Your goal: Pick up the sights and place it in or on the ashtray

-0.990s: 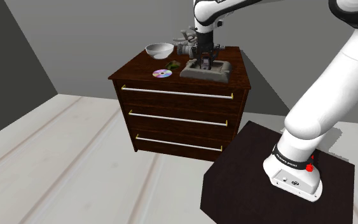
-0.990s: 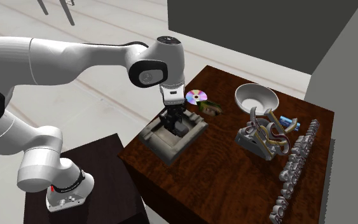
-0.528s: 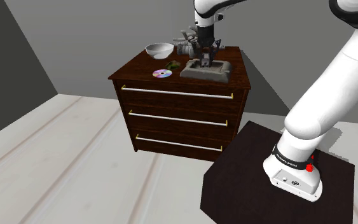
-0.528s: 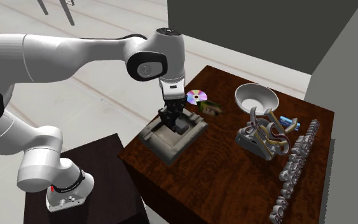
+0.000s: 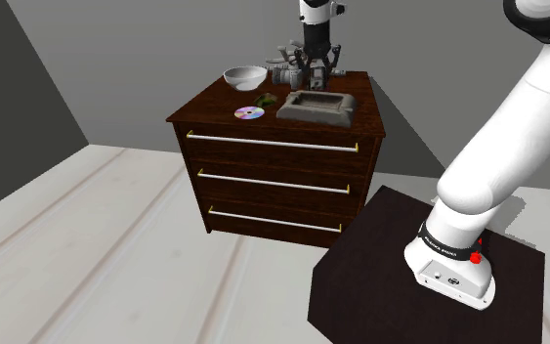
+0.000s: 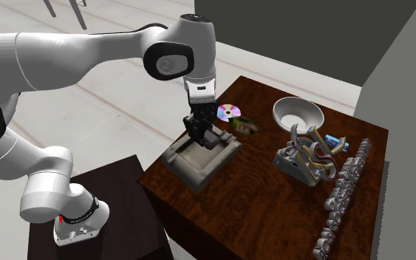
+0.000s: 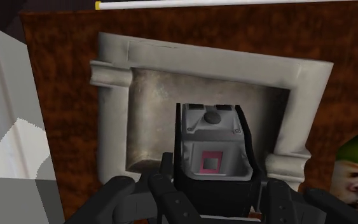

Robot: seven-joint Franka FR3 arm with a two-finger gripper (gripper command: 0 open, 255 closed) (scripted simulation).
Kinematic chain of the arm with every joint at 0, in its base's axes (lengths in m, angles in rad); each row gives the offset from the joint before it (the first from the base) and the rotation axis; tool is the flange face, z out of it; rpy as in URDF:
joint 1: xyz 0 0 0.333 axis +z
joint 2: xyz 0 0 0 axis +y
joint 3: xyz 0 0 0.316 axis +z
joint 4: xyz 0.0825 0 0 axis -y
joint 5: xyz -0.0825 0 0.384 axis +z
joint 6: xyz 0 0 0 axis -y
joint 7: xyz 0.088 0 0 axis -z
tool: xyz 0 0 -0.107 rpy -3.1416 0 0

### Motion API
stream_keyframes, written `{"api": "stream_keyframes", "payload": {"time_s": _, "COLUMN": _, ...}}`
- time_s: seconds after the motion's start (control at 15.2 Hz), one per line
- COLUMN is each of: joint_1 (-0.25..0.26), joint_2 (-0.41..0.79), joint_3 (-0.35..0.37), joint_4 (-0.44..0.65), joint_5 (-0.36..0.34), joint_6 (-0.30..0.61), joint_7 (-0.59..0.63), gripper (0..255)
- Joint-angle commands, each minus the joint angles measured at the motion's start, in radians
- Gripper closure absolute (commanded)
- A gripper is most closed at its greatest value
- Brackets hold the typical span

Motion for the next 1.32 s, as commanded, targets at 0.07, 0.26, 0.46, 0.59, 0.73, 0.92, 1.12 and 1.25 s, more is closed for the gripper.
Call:
{"api": "stream_keyframes", "payload": {"time_s": 0.07, "joint_1": 0.0, "joint_2": 0.0, "joint_3": 0.0, "joint_4": 0.04, "joint_5": 0.0, "joint_6": -0.04, "joint_7": -0.005, "gripper": 255}}
{"api": "stream_keyframes", "payload": {"time_s": 0.26, "joint_1": 0.0, "joint_2": 0.008, "joint_3": 0.001, "joint_4": 0.089, "joint_5": 0.0, "joint_6": -0.081, "joint_7": -0.009, "gripper": 255}}
{"api": "stream_keyframes", "payload": {"time_s": 0.46, "joint_1": -0.003, "joint_2": -0.032, "joint_3": -0.005, "joint_4": 0.035, "joint_5": 0.002, "joint_6": -0.065, "joint_7": -0.017, "gripper": 255}}
{"api": "stream_keyframes", "payload": {"time_s": 0.59, "joint_1": -0.003, "joint_2": -0.037, "joint_3": -0.006, "joint_4": 0.003, "joint_5": 0.002, "joint_6": -0.038, "joint_7": -0.015, "gripper": 255}}
{"api": "stream_keyframes", "payload": {"time_s": 0.73, "joint_1": -0.003, "joint_2": -0.04, "joint_3": -0.006, "joint_4": -0.028, "joint_5": 0.002, "joint_6": -0.01, "joint_7": -0.012, "gripper": 255}}
{"api": "stream_keyframes", "payload": {"time_s": 0.92, "joint_1": -0.003, "joint_2": -0.044, "joint_3": -0.007, "joint_4": -0.073, "joint_5": 0.002, "joint_6": 0.03, "joint_7": -0.007, "gripper": 255}}
{"api": "stream_keyframes", "payload": {"time_s": 1.12, "joint_1": -0.004, "joint_2": -0.046, "joint_3": -0.007, "joint_4": -0.115, "joint_5": 0.001, "joint_6": 0.07, "joint_7": -0.003, "gripper": 255}}
{"api": "stream_keyframes", "payload": {"time_s": 1.25, "joint_1": -0.004, "joint_2": -0.046, "joint_3": -0.007, "joint_4": -0.146, "joint_5": 0.0, "joint_6": 0.1, "joint_7": 0.001, "gripper": 255}}
